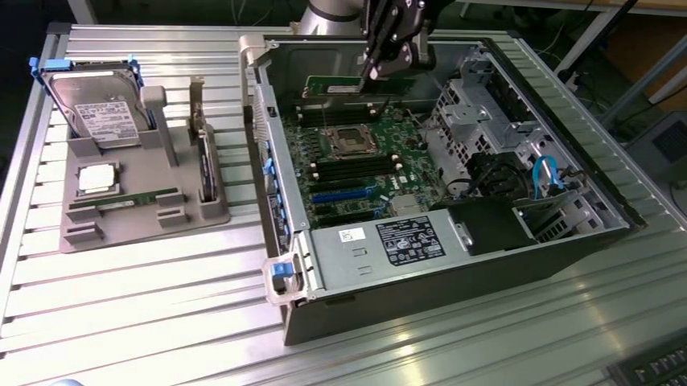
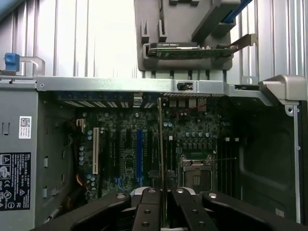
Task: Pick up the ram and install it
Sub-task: 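Pick up the ram and move it above insertion slot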
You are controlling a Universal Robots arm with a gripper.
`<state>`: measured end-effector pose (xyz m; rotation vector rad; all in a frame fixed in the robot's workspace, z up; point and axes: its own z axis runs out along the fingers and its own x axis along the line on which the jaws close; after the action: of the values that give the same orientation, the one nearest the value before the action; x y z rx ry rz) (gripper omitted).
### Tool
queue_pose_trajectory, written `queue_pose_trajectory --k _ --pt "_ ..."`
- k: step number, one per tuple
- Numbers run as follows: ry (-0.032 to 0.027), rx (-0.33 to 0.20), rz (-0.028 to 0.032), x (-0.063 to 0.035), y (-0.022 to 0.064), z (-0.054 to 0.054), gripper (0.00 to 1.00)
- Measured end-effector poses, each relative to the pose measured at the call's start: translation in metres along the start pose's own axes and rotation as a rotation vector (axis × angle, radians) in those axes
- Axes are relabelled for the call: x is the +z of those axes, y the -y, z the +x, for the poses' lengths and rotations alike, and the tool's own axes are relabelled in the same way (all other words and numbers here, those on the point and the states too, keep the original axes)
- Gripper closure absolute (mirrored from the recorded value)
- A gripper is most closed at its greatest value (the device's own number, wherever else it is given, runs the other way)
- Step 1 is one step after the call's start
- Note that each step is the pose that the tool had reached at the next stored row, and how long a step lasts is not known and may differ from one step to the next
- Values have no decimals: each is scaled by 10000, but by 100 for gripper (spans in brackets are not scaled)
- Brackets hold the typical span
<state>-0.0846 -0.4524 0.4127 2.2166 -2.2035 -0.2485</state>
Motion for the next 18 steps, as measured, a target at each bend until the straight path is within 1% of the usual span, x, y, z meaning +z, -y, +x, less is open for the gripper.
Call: queue_pose_trajectory --k 2,5,6,7,8,9,10,13,14,18 --pt "13 140 15 -2 11 1 86" --pt "14 138 26 -2 13 0 86" --pt "11 134 59 -3 13 0 86" --pt "0 122 190 -3 12 0 86" --pt "-22 103 387 -2 13 0 86" --pt "-33 94 477 -2 13 0 86" --pt "-45 84 598 -2 12 0 86" --pt "-56 60 829 -2 12 0 86" --pt "-55 57 845 -1 13 0 86" --pt "-57 58 847 -2 13 -2 86"
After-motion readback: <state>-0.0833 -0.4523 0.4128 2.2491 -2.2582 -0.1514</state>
